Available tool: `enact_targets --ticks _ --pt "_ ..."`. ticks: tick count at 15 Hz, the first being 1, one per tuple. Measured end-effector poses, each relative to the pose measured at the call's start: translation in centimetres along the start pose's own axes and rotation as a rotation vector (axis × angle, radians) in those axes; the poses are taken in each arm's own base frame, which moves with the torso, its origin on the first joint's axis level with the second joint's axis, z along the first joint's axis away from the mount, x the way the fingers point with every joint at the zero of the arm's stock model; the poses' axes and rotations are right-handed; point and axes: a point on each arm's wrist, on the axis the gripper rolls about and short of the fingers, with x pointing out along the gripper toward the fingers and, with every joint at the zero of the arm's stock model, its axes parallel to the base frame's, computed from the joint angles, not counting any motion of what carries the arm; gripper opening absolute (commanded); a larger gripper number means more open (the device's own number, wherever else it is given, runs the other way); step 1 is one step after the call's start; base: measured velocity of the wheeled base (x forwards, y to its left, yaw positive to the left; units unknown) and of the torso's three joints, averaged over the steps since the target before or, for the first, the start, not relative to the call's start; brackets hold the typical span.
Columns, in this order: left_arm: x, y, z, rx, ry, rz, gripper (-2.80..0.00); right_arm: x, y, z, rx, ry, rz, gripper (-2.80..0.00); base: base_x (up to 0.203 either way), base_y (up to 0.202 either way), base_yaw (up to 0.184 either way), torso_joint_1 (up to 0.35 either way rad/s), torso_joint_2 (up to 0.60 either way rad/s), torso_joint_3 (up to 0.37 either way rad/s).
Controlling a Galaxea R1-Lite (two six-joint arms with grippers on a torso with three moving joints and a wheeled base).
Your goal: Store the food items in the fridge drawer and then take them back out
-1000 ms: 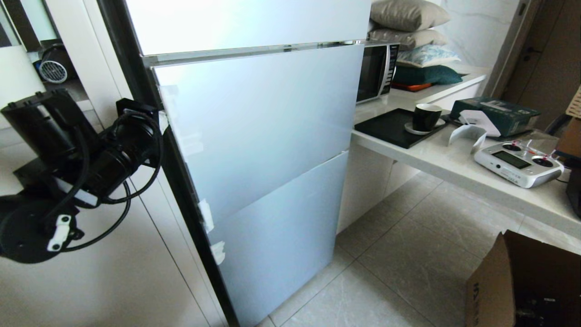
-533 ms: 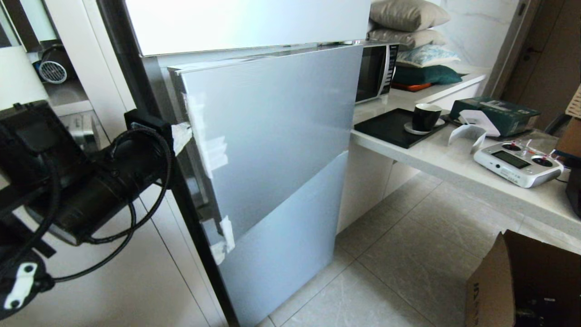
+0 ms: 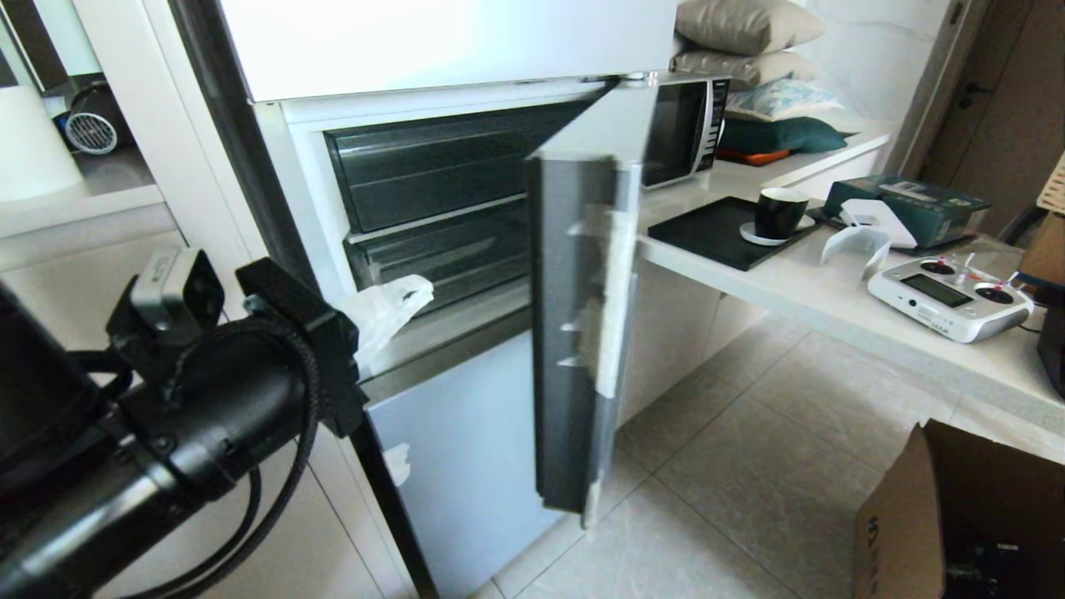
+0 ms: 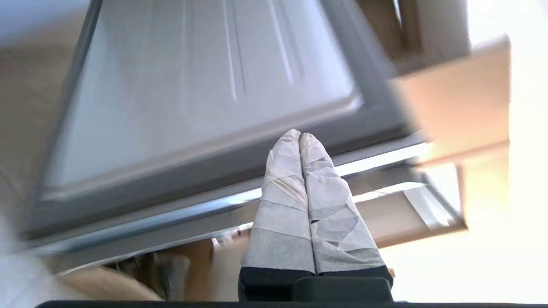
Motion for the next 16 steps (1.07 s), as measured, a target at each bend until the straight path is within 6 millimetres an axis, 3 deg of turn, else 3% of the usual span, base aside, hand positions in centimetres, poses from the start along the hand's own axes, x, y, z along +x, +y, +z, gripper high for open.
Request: enact_targets --ticks 4,6,8,12,14,16 --pt "-3.0 -3.0 1.0 0.078 0.017 -0.042 -2.80 0.0 0.0 0.0 0.000 -0.001 0.000 -2.80 0.000 0.000 0.000 0.000 0.00 0.000" --pt "-4.5 -5.1 2.3 0.248 0.008 -0.037 -2.80 0.0 0.0 0.0 0.000 -0.001 0.000 -2.80 0.000 0.000 0.000 0.000 0.00 0.000" --pt "-6.1 -5.9 3.2 0.509 -0.012 0.032 -2.80 0.0 0.0 0.0 0.000 -0.001 0.000 -2.80 0.000 0.000 0.000 0.000 0.00 0.000" --pt "-9.2 -4.9 5.9 1.002 -0.186 0.322 -2.80 0.0 0.0 0.0 0.000 0.000 -0.001 -2.80 0.000 0.000 0.000 0.000 0.00 0.000" --pt "-11.3 -3.9 7.5 1.072 -0.332 0.505 -2.80 0.0 0.0 0.0 0.000 -0.001 0.000 -2.80 0.000 0.000 0.000 0.000 0.00 0.000" --pt "-14.7 -2.3 7.5 1.100 -0.462 0.683 -2.80 0.0 0.0 0.0 0.000 -0.001 -0.001 -2.80 0.000 0.000 0.000 0.000 0.00 0.000"
